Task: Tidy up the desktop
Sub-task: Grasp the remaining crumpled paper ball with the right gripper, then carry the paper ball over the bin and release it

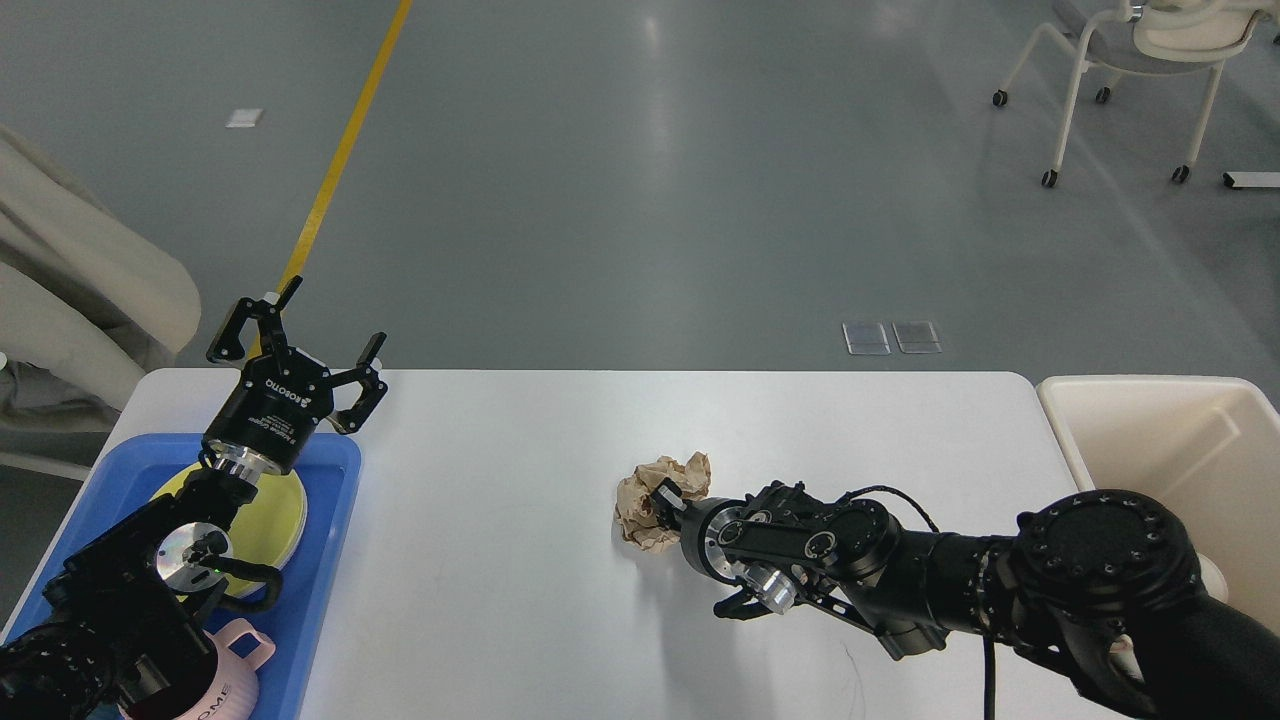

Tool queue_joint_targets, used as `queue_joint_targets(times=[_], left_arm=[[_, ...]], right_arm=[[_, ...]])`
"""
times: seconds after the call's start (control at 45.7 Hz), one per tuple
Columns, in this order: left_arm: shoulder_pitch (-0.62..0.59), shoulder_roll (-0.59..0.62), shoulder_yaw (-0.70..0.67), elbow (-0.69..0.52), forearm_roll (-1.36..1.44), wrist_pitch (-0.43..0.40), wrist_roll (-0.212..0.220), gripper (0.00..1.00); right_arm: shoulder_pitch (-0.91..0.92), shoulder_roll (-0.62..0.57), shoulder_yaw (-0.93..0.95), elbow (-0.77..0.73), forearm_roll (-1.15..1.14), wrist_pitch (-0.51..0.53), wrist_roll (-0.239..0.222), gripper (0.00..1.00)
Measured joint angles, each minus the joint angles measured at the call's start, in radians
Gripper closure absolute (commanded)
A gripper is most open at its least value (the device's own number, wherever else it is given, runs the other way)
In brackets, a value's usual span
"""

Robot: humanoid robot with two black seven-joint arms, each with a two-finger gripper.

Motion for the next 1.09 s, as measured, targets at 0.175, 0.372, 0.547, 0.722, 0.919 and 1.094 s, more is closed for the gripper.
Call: queue_joint_targets(times=[0.175,0.372,0.547,0.722,0.919,1.094], left_arm=[[0.000,0.000,0.000,0.000,0.000,0.000,0.000,0.00],[0.000,0.000,0.000,0.000,0.000,0.000,0.000,0.00],[0.000,0.000,0.000,0.000,0.000,0.000,0.000,0.00],[0.000,0.000,0.000,0.000,0.000,-0.001,0.000,0.00],[0.000,0.000,0.000,0.000,0.000,-0.001,0.000,0.00],[0.000,0.000,0.000,0.000,0.000,-0.001,0.000,0.00]], right_arm=[[0.047,-0.099,-0.073,0.161,0.000,0.001,-0.010,1.00],[0.273,-0.382,-0.246,0.427,-0.002,0.089,-0.014,1.00],[0.631,-0.638,-0.420,0.621,-0.030,0.429,-0.012,1.00],[1.048,-0.771,-0.593,0.693,-0.189,0.931,-0.008,1.00],[1.347,-0.819,-0.689,0.696,-0.327,1.190,0.004,1.00],[1.391,-0.848,-0.756,0.664,-0.370,1.201,0.005,1.00]])
